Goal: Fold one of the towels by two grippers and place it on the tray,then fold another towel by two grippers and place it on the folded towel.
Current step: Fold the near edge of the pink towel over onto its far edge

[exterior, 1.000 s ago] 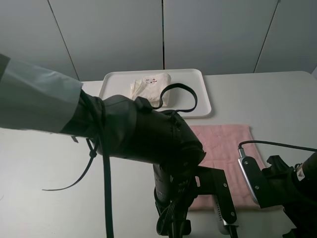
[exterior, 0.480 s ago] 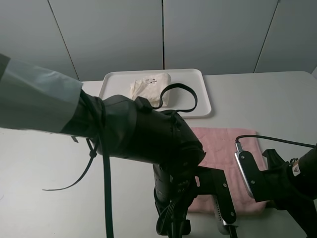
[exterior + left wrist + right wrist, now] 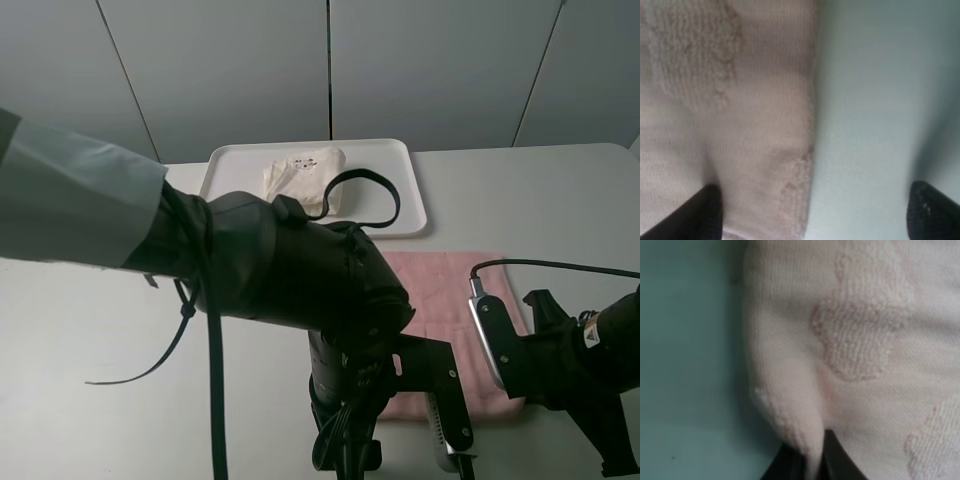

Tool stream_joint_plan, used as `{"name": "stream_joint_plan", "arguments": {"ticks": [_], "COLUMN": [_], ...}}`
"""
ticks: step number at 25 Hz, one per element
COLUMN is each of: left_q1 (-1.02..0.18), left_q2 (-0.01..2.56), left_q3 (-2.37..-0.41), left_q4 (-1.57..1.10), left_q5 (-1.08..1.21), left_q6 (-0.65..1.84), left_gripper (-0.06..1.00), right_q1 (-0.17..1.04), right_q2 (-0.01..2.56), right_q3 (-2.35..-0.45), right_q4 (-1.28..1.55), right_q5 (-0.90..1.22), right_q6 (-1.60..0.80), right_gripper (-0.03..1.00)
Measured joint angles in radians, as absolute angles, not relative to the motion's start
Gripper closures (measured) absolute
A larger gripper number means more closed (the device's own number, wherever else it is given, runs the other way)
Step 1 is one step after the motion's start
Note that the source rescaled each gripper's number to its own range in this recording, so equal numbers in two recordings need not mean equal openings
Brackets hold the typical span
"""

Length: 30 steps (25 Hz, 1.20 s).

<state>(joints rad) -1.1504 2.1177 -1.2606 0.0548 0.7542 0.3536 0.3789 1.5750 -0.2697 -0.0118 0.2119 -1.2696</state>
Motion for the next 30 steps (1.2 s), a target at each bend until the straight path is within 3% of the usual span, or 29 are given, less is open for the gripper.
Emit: {"name": "stream_joint_plan", "arguments": {"ticks": [2, 8, 13, 16, 30], "left_q1": [-1.150, -1.150, -1.150, -1.150, -1.150], "left_q2": [2.119, 2.129, 2.129, 2.129, 2.099], "left_q3": [-1.261, -1.261, -1.261, -1.261, -1.261], "left_q4": [0.091, 0.168, 0.204, 0.256, 0.297], "left_q5": [0.754, 0.750, 0.730, 0.729, 0.736], "left_q6": [0.316, 0.272, 0.210, 0.154, 0.089], "left_gripper": [0.10, 0.69, 0.90, 0.94, 0.94], "right_q1": [0.379, 0.379, 0.379, 0.379, 0.379], "right_q2": [1.577, 1.577, 1.577, 1.577, 1.408], "right_q3": [-0.270, -0.270, -0.270, -0.270, -0.248], "right_q4": [-0.012, -0.008, 0.027, 0.054, 0.168], "right_q5": [0.206, 0.199, 0.192, 0.186, 0.269], "right_q6": [-1.269, -1.263, -1.261, -1.261, -1.165], "right_gripper": [0.96, 0.96, 0.96, 0.96, 0.96]}}
